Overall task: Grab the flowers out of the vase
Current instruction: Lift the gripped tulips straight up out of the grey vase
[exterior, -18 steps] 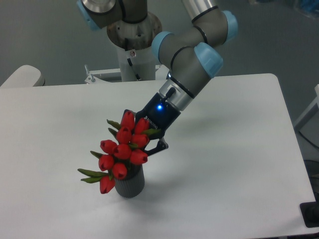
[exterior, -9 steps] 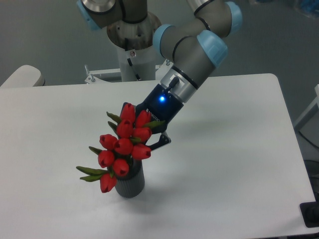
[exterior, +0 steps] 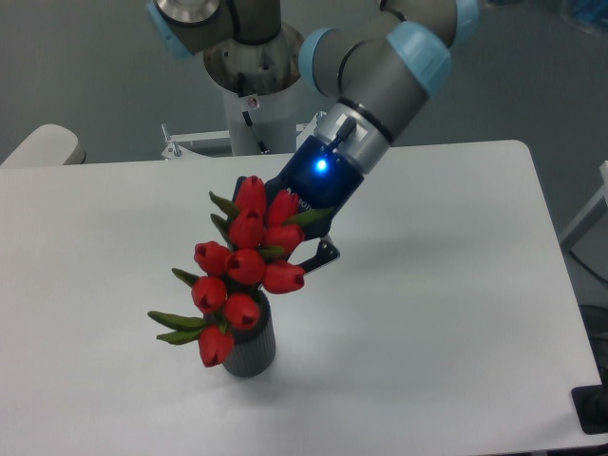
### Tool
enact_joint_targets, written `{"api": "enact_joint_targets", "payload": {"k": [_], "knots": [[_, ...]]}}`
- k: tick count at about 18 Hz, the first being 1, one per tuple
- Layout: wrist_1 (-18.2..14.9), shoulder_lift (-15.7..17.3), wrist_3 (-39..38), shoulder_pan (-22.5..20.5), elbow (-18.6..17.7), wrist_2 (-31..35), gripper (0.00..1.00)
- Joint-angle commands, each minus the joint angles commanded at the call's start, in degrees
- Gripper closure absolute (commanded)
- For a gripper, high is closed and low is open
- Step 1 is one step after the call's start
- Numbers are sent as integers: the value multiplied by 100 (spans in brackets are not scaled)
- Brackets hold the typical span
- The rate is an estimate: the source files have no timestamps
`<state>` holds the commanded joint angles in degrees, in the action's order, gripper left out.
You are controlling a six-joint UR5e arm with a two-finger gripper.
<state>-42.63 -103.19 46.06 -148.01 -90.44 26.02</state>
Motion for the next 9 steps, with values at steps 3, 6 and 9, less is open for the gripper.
{"api": "enact_joint_targets", "payload": {"k": [3,6,9], "knots": [[-9,53,-211,-149,132,-70,60],[-9,88,-387,-281,185,-150,60],[0,88,-352,-422,185,-158,60]]}}
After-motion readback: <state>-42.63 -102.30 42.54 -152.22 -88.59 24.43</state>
